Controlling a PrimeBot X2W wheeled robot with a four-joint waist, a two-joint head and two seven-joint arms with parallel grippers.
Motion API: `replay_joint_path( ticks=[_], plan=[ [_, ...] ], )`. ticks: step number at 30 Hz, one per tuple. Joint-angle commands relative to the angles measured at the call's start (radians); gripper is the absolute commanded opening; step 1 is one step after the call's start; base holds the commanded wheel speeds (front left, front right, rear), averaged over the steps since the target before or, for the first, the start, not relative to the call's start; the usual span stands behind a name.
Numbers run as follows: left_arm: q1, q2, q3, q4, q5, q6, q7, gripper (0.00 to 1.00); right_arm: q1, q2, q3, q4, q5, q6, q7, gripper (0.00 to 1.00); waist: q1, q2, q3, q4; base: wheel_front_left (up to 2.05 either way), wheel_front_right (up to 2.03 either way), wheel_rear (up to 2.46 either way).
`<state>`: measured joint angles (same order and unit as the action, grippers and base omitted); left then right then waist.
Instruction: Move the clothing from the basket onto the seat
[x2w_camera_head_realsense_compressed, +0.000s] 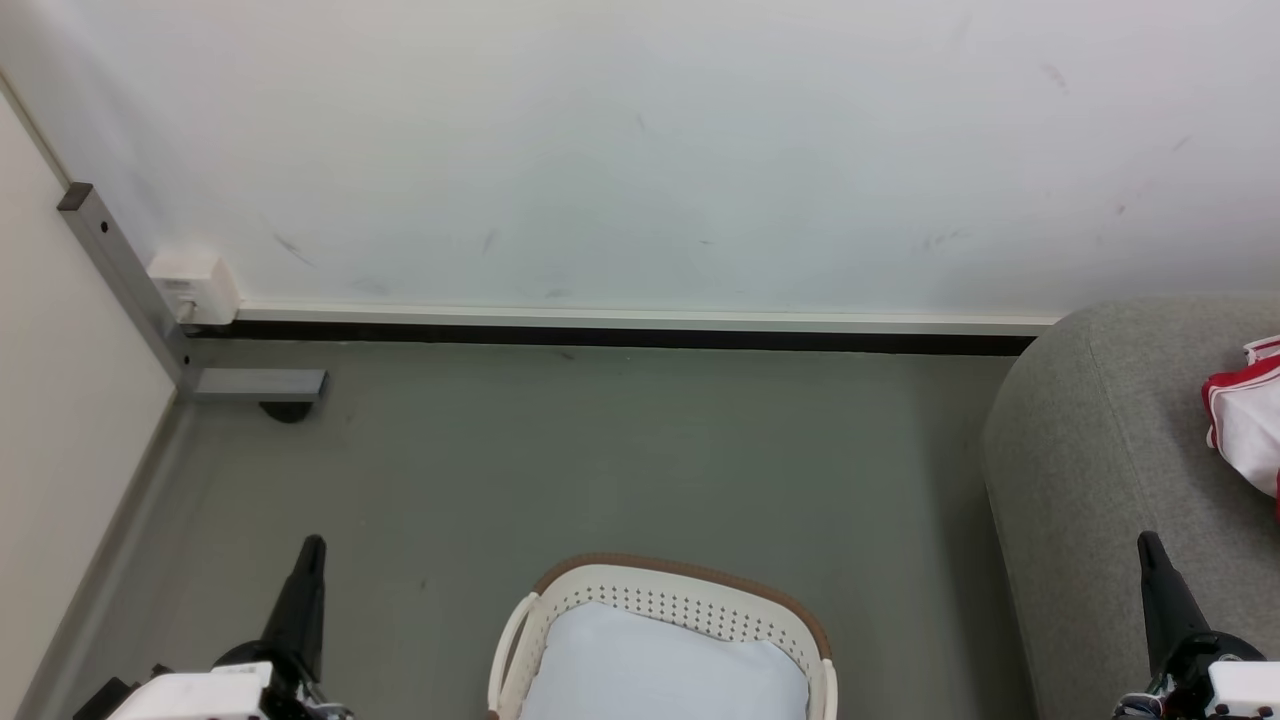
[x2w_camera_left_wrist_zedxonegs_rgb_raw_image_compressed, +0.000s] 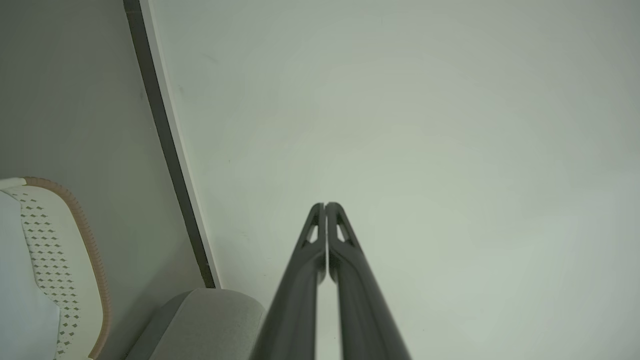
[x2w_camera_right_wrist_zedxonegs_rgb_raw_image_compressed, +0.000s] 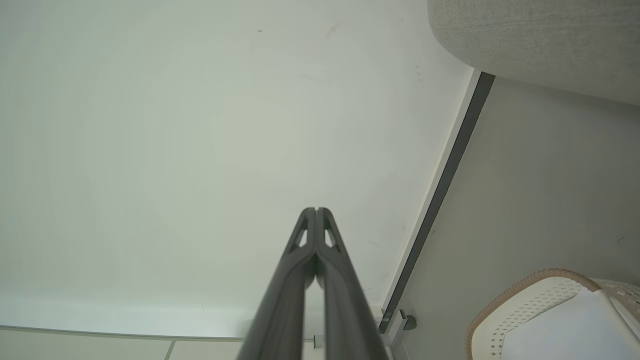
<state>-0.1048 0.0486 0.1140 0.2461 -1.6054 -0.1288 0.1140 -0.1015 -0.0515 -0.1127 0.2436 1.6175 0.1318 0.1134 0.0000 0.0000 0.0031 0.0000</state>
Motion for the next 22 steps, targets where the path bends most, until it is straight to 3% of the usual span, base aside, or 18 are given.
replay_joint_path(
  ticks=[1, 22],
  plan=[
    [-0.008, 0.002, 0.001, 0.0, -0.014, -0.005, 0.003, 0.0, -0.013, 0.001, -0.004, 0.002, -0.008, -0.002, 0.003, 0.0, 0.0, 0.0, 0.0, 0.0, 0.0, 0.0, 0.0],
    [-0.008, 0.002, 0.001, 0.0, -0.014, -0.005, 0.003, 0.0, -0.013, 0.001, -0.005, 0.002, -0.009, -0.002, 0.004, 0.0, 0.0, 0.0, 0.0, 0.0, 0.0, 0.0, 0.0]
  ],
)
